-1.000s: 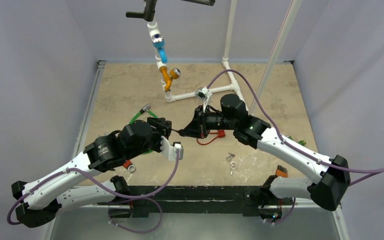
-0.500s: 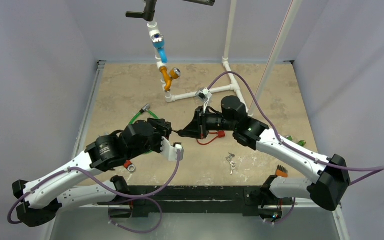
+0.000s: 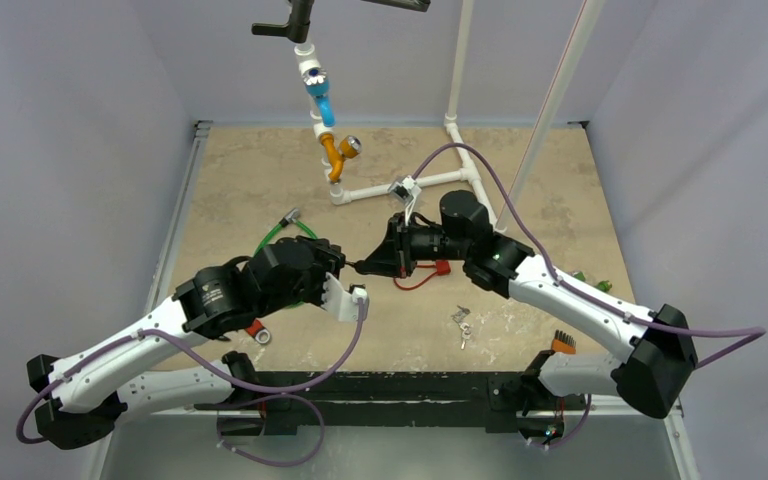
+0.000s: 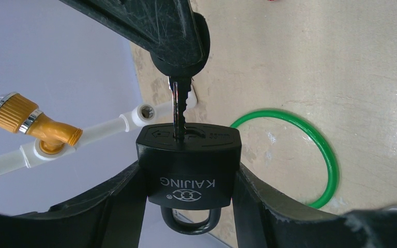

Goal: Unlock with the key
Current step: Unlock the lock.

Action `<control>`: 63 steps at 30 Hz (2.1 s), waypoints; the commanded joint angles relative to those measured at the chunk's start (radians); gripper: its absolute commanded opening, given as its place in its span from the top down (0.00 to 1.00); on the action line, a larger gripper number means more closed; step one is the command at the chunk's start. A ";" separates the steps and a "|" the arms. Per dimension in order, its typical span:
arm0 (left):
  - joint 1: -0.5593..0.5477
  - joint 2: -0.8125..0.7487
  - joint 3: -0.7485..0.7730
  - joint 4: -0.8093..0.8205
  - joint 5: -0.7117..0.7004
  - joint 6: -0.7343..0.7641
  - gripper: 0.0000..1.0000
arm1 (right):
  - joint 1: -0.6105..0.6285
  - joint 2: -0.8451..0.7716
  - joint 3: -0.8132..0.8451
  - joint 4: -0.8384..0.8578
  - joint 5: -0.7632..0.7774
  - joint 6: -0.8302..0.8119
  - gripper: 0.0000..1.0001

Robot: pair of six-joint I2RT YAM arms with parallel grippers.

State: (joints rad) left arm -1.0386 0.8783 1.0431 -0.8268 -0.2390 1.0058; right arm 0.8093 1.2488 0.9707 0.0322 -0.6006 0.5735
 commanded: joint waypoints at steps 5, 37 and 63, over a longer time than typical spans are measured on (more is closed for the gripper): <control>-0.034 -0.012 0.069 0.185 0.090 0.002 1.00 | -0.002 -0.029 -0.010 0.100 -0.002 -0.014 1.00; -0.034 -0.041 0.110 0.147 0.170 -0.013 1.00 | -0.047 -0.231 -0.062 -0.100 0.013 -0.131 1.00; -0.034 -0.023 0.103 0.167 0.167 0.013 1.00 | -0.055 -0.171 -0.043 -0.041 -0.092 -0.119 1.00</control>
State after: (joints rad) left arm -1.0676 0.8639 1.0943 -0.7788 -0.0879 1.0061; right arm 0.7563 1.0740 0.9062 -0.0593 -0.6758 0.4664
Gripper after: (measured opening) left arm 0.542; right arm 0.026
